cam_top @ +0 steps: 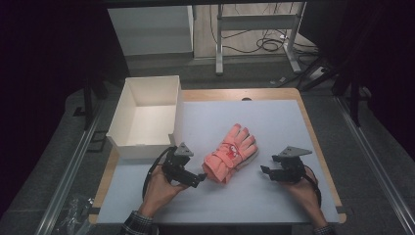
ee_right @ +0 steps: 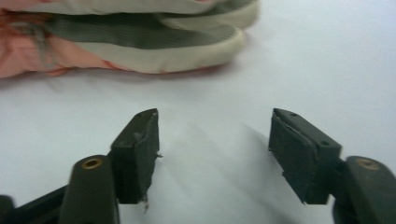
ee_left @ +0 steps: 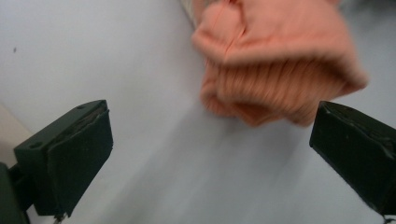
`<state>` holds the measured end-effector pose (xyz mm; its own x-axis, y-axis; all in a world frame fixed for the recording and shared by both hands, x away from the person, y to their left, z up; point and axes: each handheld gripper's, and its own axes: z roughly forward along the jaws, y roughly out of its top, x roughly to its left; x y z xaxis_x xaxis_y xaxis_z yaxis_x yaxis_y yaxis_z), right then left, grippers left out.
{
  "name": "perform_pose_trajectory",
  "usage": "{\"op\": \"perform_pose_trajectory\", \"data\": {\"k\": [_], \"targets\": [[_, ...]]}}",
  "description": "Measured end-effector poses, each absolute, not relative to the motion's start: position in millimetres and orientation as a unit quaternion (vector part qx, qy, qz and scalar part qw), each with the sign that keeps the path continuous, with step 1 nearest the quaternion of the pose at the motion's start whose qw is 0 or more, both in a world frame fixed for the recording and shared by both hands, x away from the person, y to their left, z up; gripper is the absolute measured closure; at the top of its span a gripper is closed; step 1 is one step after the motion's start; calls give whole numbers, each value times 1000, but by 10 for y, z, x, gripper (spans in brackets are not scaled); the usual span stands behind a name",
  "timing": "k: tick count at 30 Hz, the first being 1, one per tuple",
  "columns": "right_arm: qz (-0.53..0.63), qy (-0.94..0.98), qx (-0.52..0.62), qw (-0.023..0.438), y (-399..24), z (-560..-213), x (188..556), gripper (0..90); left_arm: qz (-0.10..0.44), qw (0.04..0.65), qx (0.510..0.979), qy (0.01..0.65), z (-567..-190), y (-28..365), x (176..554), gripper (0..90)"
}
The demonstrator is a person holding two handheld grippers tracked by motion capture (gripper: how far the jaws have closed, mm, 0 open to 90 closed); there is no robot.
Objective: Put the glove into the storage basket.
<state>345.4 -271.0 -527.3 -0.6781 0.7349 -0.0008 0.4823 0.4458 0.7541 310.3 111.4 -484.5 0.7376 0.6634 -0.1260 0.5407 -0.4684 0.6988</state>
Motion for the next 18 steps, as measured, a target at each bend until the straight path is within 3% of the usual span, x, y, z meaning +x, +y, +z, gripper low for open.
{"op": "perform_pose_trajectory", "data": {"k": [9, 18], "targets": [[365, 826, 391, 179, -2822, -5274, 3514, 250, 82, 375, 862, 330, -4639, 760, 3232, 0], [350, 832, 387, 188, -2782, -5295, 3512, 227, 89, 355, 868, 335, -4735, 386, 3423, 0]]}}
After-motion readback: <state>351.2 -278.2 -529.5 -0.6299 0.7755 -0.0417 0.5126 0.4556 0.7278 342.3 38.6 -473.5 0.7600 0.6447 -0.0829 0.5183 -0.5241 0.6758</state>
